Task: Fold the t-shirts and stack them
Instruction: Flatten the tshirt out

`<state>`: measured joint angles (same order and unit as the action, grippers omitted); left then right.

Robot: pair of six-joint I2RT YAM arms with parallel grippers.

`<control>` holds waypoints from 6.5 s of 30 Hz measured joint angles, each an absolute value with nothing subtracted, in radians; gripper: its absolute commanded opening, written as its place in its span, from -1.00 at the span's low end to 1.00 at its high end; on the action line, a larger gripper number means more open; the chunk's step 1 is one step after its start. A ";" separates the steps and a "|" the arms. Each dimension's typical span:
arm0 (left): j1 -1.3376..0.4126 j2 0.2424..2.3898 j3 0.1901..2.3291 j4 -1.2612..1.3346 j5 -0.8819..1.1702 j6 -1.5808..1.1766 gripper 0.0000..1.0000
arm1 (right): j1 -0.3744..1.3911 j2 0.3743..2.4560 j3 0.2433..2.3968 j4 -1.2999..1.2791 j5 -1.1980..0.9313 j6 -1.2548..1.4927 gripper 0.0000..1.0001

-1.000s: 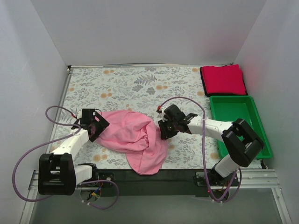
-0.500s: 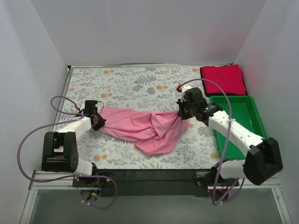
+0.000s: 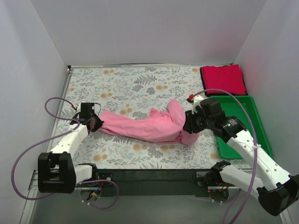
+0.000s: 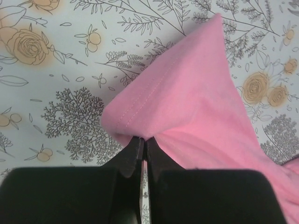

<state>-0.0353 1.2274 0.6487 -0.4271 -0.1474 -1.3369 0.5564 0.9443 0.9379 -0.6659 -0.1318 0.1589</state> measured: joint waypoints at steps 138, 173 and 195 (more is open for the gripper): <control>-0.090 1.608 1.335 -0.181 -0.361 -0.913 -1.00 | 0.233 1.479 1.526 -0.109 0.105 -0.205 -0.97; -0.089 1.769 1.368 -0.316 -0.302 -1.059 0.52 | 0.186 1.741 1.391 -0.181 0.086 0.055 -0.01; -0.165 1.376 0.671 -0.448 -0.225 -1.382 0.22 | 0.214 1.494 0.790 -0.395 -0.034 0.299 -0.21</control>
